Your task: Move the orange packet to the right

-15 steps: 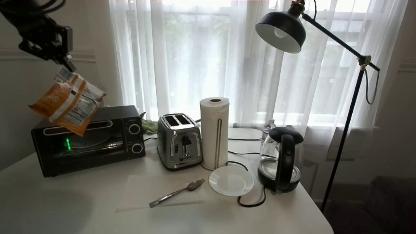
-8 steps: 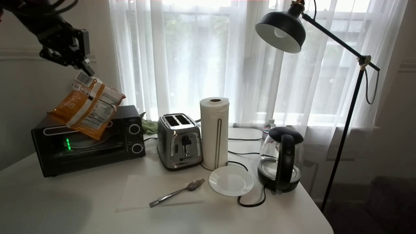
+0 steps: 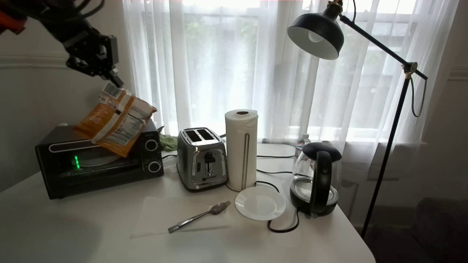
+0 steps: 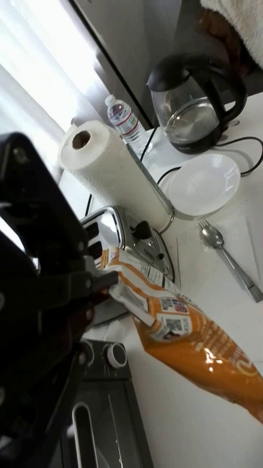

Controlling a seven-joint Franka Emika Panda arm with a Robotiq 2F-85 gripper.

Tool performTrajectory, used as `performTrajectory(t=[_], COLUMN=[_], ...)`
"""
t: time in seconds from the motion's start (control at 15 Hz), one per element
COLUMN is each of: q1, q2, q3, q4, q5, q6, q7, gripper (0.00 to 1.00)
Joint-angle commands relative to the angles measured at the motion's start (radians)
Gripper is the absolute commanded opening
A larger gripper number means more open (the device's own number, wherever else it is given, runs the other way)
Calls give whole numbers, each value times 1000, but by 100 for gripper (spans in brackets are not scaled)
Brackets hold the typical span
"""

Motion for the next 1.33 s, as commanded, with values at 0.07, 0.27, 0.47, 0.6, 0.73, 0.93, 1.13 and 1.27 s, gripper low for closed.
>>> performTrajectory(t=[0.07, 0.27, 0.47, 0.6, 0.73, 0.93, 1.13, 1.27], q1=[-186, -286, -339, -357, -369, -376, -366, -345], q2=[119, 211, 309, 373, 432, 517, 602, 568], q3=[-74, -124, -179, -218, -251, -308, -362, -377], q4=[59, 112, 176, 227, 277, 358, 431, 392], q5=[-120, -184, -225, -249, -281, -339, -356, -318], q6=[101, 170, 239, 290, 336, 396, 454, 439], q7=[51, 83, 90, 81, 87, 79, 54, 51], gripper=[0, 0, 0, 0, 0, 0, 0, 0])
